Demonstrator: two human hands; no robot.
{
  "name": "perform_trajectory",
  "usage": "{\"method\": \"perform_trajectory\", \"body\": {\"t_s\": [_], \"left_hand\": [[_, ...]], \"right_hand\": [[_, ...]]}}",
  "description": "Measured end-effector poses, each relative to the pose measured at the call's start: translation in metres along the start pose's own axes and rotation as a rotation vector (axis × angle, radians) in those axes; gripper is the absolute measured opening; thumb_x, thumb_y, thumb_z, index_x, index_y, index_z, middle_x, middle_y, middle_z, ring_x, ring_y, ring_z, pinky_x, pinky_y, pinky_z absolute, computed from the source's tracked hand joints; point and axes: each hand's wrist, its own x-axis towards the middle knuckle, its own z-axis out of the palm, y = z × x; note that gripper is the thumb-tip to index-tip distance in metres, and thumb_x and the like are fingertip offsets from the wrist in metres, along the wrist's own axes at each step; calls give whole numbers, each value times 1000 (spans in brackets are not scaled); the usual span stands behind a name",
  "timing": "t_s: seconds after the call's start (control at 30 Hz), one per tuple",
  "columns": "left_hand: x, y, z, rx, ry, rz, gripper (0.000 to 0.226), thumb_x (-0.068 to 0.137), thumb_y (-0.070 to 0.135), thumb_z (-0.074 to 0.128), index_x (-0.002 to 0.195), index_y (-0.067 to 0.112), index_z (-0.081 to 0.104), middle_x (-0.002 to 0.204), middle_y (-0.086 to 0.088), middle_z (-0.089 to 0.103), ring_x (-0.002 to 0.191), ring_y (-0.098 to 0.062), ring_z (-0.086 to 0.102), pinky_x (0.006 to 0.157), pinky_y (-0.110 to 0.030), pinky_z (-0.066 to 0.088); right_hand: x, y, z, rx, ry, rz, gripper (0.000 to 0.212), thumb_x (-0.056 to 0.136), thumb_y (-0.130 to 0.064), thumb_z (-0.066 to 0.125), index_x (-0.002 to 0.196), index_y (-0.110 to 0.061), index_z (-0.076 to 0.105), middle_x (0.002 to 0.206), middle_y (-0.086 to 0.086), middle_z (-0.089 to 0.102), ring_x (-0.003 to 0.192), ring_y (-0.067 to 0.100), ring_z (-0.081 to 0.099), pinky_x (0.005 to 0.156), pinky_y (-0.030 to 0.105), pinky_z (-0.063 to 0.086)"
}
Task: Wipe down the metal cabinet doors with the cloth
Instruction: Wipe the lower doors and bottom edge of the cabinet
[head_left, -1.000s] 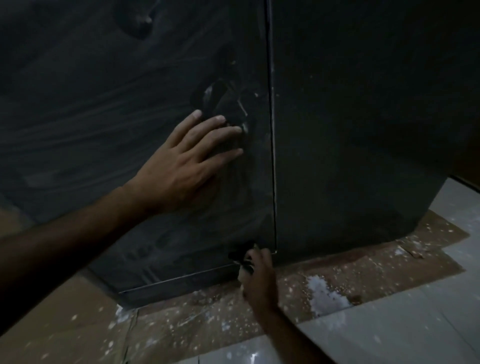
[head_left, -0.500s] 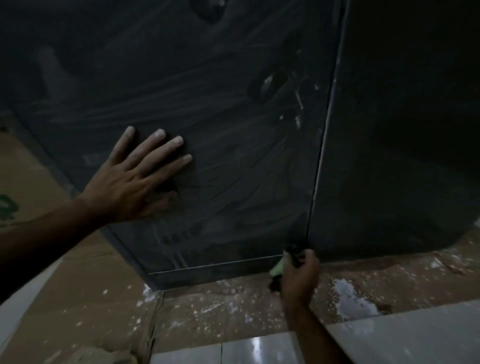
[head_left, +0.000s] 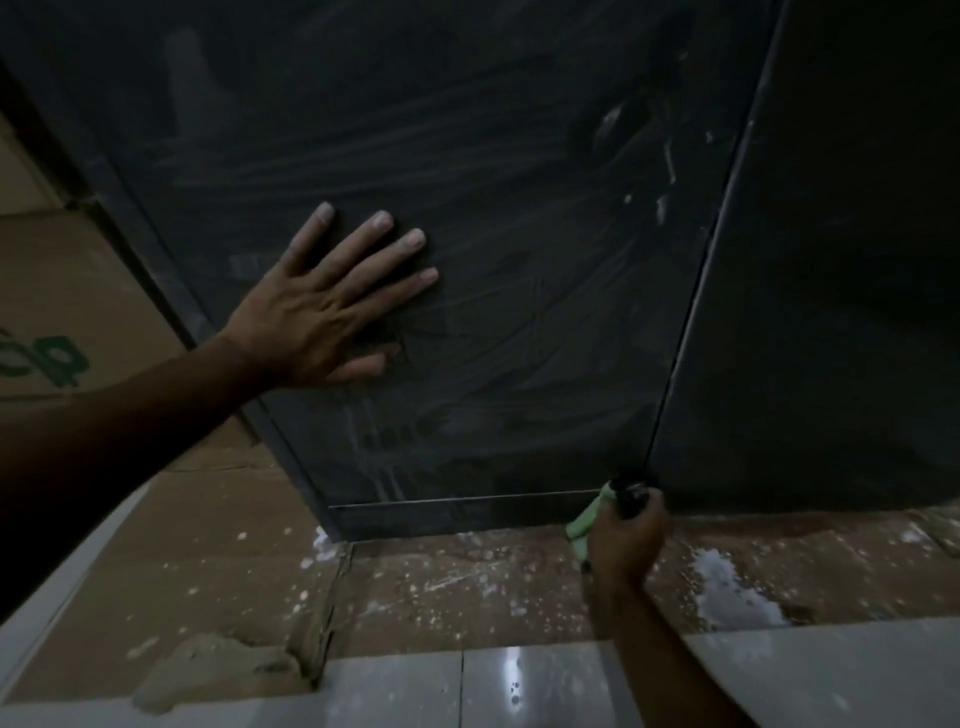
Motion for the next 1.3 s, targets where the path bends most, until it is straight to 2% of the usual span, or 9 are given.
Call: {"method": "perform_trajectory", "body": {"t_s": [0.17,0.27,0.5,0.6,0.73,0.9,1.07,1.17,1.3], "left_hand": [[2,-2,2,19,12,5,76,104,61,39,166,19,25,174,-12,15,160,-35,14,128,-58,-1],[1,1,4,26,38,-8,78,102,62,40,165,19,27,173,-11,18,161,-34,13,129,-57,-1],[1,-1,0,-18,0,18,79,102,60,39,167,21,20,174,-12,15,160,-35,11,128,-55,-6],[2,-2,-1,-7,-9,17,81,101,61,41,167,21,18,174,-12,13,161,-34,10,128,-55,-7],[2,-2,-2,-7,1,15,81,101,60,44,167,20,18,174,-11,13,161,-32,7,129,-54,-7],[2,-3,-4,-5,6,16,82,101,59,45,167,21,16,175,-10,11,161,-30,5,129,-52,-8],[3,-1,-5,-34,-7,1,82,101,58,45,168,22,14,175,-9,10,161,-30,4,129,-52,-10],[2,2,-5,-42,5,-8,83,101,57,47,168,21,14,175,-9,11,161,-31,6,129,-53,-8],[1,-2,-4,-42,1,-5,83,101,55,51,168,22,13,175,-10,10,161,-31,6,129,-54,-4]], "right_hand": [[-74,-8,51,-215,-307,-191,28,88,-28,72,99,-43,51,106,-11,59,95,10,63,79,37,60],[-85,-9,71,-174,-529,-109,25,87,-22,76,97,-36,59,104,-13,65,96,9,66,82,38,61],[-57,-8,37,12,-115,48,35,94,-23,69,125,-30,55,117,-8,63,105,14,65,89,40,60],[-91,-9,72,-24,-336,-13,23,90,-44,66,110,-42,55,108,-11,67,97,8,68,81,41,63],[-105,-19,73,28,-551,47,21,92,-26,74,102,-39,62,101,-10,70,95,10,69,82,42,62],[-61,-25,39,81,-61,132,32,96,-21,68,126,-18,58,112,3,68,102,25,67,86,41,56],[-135,-30,87,36,-485,37,37,96,-23,67,117,-47,48,118,-11,62,109,11,65,94,37,59],[-162,-25,122,-1,-767,63,55,97,-15,67,146,-30,45,142,-5,53,133,17,53,110,30,45],[-127,-17,100,130,-495,175,39,95,-9,69,126,-28,58,129,3,65,117,24,65,88,35,59]]}}
